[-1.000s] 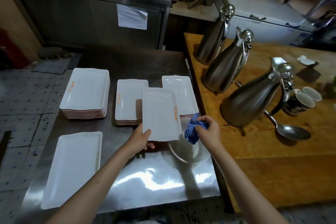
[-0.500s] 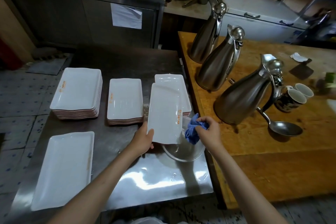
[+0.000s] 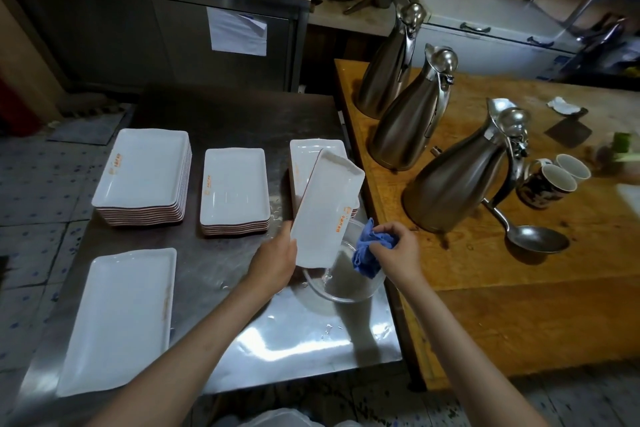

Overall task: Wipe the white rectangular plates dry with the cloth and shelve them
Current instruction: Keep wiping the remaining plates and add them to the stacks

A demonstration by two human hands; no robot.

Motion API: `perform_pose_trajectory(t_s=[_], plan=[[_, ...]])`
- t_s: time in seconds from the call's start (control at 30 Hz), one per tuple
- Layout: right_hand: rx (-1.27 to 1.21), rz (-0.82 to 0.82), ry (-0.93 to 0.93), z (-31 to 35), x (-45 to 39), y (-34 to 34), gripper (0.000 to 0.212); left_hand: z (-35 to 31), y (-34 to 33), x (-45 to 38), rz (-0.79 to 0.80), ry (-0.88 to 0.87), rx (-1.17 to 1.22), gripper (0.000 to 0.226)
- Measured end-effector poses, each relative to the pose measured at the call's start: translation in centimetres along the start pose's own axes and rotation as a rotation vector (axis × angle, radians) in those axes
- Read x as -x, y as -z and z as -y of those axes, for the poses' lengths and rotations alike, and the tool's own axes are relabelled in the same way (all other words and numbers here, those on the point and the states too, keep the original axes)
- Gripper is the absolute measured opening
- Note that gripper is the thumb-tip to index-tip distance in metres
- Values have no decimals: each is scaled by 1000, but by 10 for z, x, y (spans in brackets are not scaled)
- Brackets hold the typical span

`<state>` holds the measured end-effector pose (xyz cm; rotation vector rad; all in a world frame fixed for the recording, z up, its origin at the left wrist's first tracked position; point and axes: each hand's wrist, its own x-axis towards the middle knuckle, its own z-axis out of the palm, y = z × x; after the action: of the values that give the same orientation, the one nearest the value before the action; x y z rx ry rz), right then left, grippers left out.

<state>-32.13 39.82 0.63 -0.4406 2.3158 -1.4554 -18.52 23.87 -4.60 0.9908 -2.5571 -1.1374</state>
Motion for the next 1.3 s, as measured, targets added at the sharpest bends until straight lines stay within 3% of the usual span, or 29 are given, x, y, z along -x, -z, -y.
perform_pose_trajectory(t_s=[0.17, 0.3, 0.5, 0.73, 0.83, 0.93, 1.1, 1.2, 1.3], plan=[[13, -4, -11, 1, 3, 4, 27, -9, -1, 4, -35, -102, -174, 29], [54, -19, -24, 1, 3, 7, 35, -15, -2, 5, -25, -112, -172, 31], [151, -43, 32, 1, 4, 9, 43, -14, -6, 2, 54, -32, 88, 32], [505, -46, 380, -3, 5, 0, 39, -27, -4, 5, 86, 100, 401, 28], [515, 35, 442, -4, 11, -8, 46, -29, -2, 5, 76, 119, 451, 21], [455, 75, 548, -6, 22, -18, 28, -33, -2, 6, 40, 130, 485, 15], [475, 18, 573, -16, 25, -27, 18, -42, 0, 8, -5, 156, 644, 20], [515, -20, 630, -16, 24, -25, 31, -45, 5, 8, -17, 142, 673, 26], [456, 3, 525, -11, 24, -20, 35, -44, 8, 9, 0, 141, 644, 22]])
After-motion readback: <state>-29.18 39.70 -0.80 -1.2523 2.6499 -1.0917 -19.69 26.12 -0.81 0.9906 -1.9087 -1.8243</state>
